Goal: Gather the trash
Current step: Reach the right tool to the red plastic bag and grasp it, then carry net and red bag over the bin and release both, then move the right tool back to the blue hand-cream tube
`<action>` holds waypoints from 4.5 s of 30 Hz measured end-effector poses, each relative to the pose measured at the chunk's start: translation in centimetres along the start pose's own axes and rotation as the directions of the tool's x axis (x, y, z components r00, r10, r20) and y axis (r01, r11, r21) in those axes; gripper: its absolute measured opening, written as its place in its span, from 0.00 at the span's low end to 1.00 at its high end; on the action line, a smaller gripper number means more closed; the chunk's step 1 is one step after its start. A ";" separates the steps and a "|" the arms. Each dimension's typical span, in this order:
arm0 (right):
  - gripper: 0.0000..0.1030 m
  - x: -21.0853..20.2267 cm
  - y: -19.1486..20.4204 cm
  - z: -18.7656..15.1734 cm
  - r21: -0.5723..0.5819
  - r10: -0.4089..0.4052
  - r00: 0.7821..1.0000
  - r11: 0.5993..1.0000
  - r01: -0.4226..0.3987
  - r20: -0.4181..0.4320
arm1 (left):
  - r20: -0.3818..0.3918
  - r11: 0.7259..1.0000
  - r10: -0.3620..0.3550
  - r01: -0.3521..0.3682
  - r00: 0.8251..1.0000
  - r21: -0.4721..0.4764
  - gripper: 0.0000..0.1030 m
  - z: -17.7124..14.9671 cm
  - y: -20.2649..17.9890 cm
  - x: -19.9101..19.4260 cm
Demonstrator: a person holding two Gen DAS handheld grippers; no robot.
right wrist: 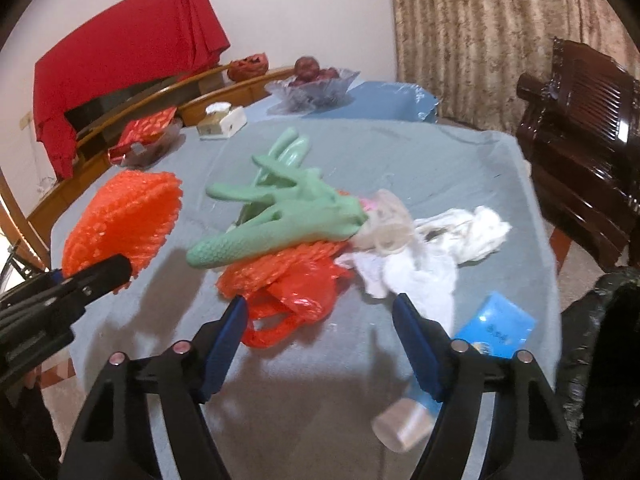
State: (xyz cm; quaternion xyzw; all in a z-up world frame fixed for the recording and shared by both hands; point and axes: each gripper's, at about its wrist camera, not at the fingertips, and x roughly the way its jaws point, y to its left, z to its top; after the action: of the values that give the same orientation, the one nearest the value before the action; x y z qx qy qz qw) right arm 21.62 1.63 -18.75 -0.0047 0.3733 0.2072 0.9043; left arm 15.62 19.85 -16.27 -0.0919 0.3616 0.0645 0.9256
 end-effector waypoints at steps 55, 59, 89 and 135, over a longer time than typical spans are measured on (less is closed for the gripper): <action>0.55 0.5 4.9 -3.4 -0.065 0.170 0.974 0.981 -0.181 -0.148 | -0.082 0.998 0.056 -0.056 0.995 0.000 0.43 -5.5 4.6 -1.1; 0.52 1.8 4.5 -4.1 -0.054 0.127 0.974 0.989 -0.140 -0.190 | -0.089 0.999 0.045 -0.045 0.995 -0.002 0.43 -5.9 4.6 -1.0; 0.32 -19.3 -16.6 -6.8 0.219 -0.195 0.980 0.959 0.179 0.051 | -0.058 0.900 -0.341 0.344 0.938 0.267 0.43 -3.9 -18.4 -6.4; 0.94 -20.9 -20.1 -7.8 0.311 -0.328 0.942 0.904 0.293 0.067 | -0.041 0.919 -0.275 0.275 0.961 0.280 0.87 -2.8 -19.0 -4.8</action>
State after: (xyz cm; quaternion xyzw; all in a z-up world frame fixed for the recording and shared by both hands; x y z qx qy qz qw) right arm 10.63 -25.76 -13.17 0.0839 0.3405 0.0019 0.9365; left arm 13.77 0.51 -12.67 -0.0083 0.3510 -0.1187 0.9288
